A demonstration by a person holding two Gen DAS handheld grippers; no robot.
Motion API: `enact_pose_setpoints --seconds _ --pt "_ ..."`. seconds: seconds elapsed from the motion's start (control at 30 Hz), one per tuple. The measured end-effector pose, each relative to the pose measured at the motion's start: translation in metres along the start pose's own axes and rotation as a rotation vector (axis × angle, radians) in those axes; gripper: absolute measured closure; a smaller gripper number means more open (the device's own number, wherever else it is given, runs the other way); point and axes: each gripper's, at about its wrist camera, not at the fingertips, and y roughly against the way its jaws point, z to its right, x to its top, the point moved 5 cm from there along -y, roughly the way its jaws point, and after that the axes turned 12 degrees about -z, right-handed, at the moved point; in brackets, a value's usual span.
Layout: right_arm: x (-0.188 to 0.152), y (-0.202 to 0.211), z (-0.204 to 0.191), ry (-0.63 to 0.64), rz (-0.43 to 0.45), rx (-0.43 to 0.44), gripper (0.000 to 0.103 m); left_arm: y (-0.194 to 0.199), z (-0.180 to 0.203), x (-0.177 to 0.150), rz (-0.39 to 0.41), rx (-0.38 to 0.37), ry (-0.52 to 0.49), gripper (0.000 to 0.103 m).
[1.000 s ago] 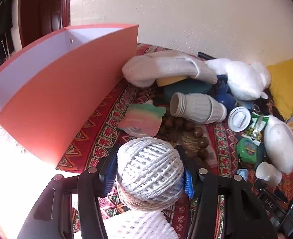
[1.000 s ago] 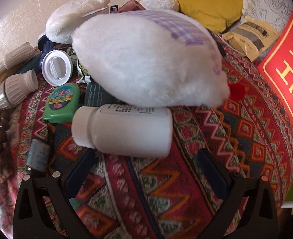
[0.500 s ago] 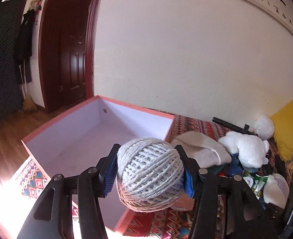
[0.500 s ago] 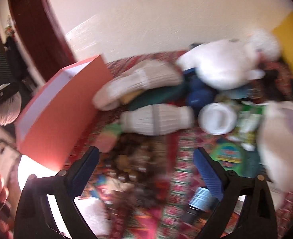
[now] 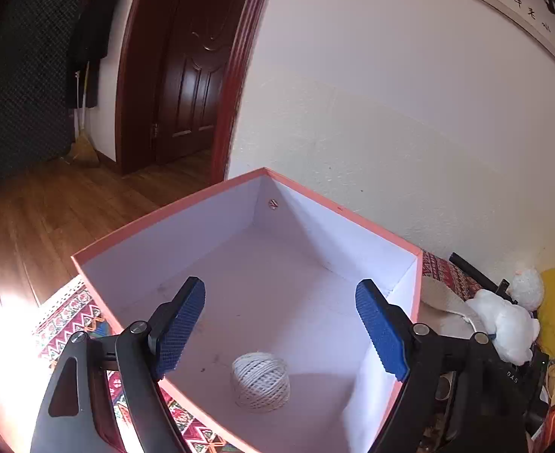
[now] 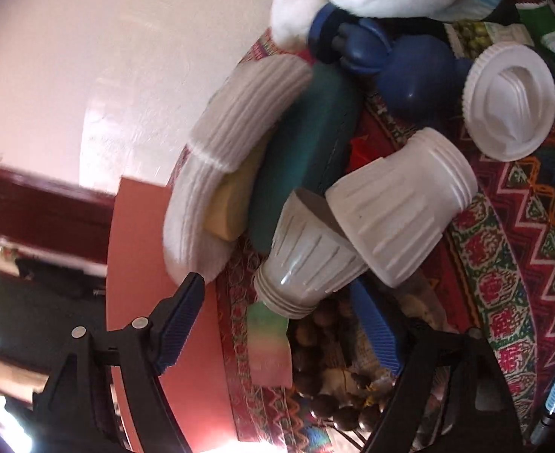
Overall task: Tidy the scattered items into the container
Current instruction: 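Carry the twine ball into the pink box with left while right grasps a white pipe fitting, then lower the white pipe fitting into the pink box and open the right tool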
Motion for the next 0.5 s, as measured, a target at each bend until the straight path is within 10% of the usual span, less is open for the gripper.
enact_pose_setpoints --seconds 0.1,0.2,0.5 --pt "0.004 -0.003 0.007 -0.044 0.025 -0.045 0.028 0.004 -0.019 0.0 0.004 0.017 0.036 0.021" --pt "0.005 -0.005 0.029 -0.103 0.051 -0.093 0.056 0.004 -0.033 -0.002 -0.006 0.031 0.058 0.021" --pt "-0.067 0.052 -0.006 0.082 0.052 0.059 0.057 0.017 -0.056 -0.009 0.0 0.062 0.052 0.021"
